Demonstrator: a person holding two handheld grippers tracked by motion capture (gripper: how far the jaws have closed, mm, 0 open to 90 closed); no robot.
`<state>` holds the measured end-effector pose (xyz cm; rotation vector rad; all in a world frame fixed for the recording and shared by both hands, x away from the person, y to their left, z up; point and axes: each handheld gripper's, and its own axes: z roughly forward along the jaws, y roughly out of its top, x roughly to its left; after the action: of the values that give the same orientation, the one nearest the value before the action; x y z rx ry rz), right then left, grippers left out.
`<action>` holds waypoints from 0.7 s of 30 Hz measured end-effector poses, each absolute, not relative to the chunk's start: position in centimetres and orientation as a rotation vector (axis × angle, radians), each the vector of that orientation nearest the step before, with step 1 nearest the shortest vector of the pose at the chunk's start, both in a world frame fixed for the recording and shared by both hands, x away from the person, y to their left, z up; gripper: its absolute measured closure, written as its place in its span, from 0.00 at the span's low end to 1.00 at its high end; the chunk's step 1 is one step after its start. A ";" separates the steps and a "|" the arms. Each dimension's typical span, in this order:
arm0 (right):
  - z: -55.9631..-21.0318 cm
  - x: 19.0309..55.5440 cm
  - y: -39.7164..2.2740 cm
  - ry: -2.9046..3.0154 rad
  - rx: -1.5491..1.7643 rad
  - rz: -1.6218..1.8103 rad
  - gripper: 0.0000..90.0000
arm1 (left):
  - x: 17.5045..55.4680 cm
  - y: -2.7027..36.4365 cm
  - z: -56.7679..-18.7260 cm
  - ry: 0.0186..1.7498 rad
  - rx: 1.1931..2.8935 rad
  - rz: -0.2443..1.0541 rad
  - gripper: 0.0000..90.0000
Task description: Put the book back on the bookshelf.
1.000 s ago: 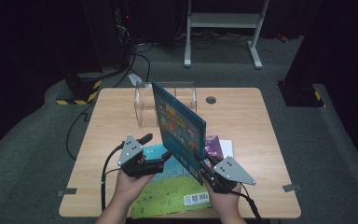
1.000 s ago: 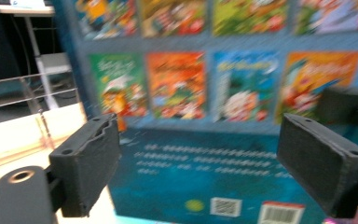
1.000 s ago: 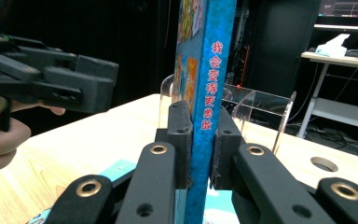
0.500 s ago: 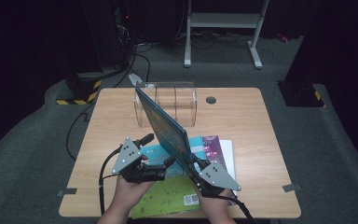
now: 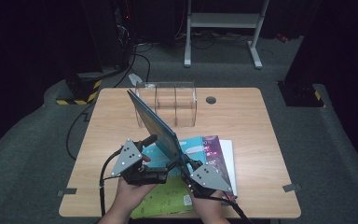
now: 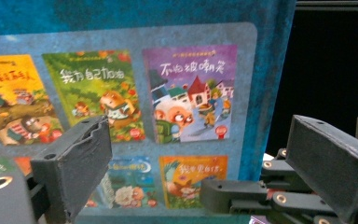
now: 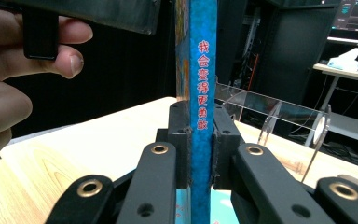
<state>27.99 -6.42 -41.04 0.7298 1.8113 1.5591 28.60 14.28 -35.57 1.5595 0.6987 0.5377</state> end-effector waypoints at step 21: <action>-41.6 28.1 -4.2 1.837 0.713 1.595 0.87 | 29.2 15.1 -35.8 0.753 1.557 0.553 0.03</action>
<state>28.11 -4.22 -41.64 0.7126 1.8372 1.5950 29.18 15.08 -35.78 1.5565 0.7533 0.5535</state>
